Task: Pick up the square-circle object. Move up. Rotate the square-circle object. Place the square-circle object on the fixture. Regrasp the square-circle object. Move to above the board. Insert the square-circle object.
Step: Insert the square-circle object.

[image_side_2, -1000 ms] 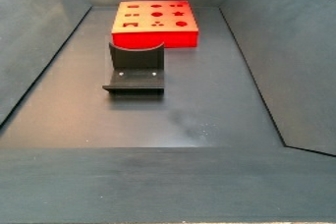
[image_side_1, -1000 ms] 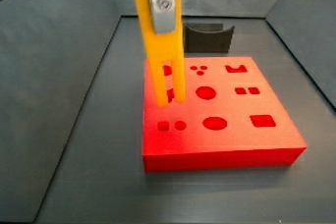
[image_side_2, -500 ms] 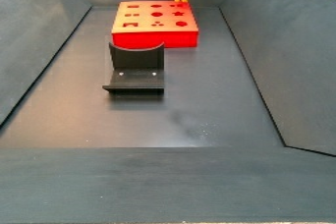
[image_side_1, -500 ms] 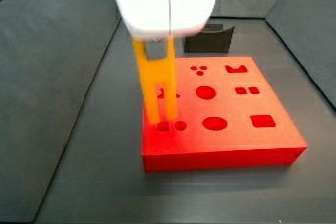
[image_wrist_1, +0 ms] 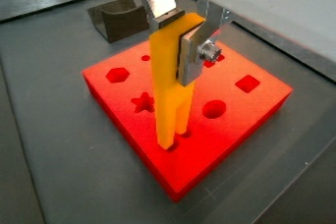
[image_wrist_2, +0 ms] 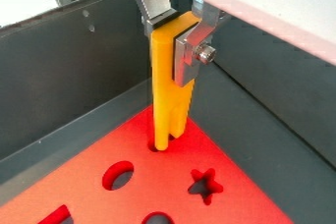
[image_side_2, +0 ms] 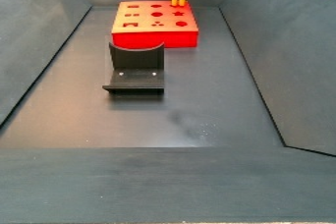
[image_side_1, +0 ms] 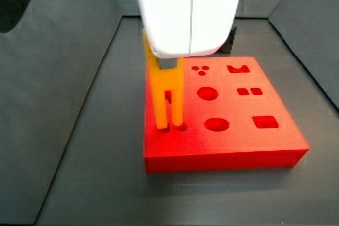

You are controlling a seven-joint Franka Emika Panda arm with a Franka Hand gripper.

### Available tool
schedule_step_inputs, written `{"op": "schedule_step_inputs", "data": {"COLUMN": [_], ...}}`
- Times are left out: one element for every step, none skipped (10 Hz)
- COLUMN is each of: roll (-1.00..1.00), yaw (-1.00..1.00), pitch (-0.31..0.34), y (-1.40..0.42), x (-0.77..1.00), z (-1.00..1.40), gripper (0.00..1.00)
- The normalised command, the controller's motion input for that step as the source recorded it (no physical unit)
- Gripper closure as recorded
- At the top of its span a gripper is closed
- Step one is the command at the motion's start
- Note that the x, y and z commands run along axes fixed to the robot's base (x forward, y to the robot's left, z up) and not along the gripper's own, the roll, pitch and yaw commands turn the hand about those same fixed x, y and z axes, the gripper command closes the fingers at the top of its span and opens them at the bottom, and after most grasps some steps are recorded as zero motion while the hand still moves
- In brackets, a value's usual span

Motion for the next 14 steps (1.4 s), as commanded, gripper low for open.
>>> {"op": "schedule_step_inputs", "data": {"roll": [0.06,0.07,0.09,0.09,0.08,0.08,0.07,0.07,0.06,0.04,0.03,0.01,0.00,0.00], "yaw": [-0.18,-0.14,-0.07,0.00,0.00,0.00,0.00,-0.03,-0.04,-0.05,-0.07,-0.09,-0.13,-0.13], "pitch": [0.033,0.041,0.034,0.000,0.000,0.000,0.000,0.000,0.000,0.000,0.000,0.004,0.000,0.000], "y": [0.00,-0.14,-0.23,-0.24,-0.11,0.00,0.00,0.08,0.09,0.12,0.16,0.18,0.16,0.10], "x": [0.36,0.18,0.00,0.00,0.00,0.00,0.00,0.00,0.00,0.09,0.11,0.15,0.20,0.13], "z": [-0.06,-0.07,-0.10,-0.10,-0.16,-0.20,-0.19,-0.17,-0.17,-0.17,-0.18,-0.19,-0.21,-0.29], "gripper": [1.00,1.00,1.00,1.00,1.00,1.00,1.00,1.00,1.00,1.00,1.00,1.00,1.00,1.00]}}
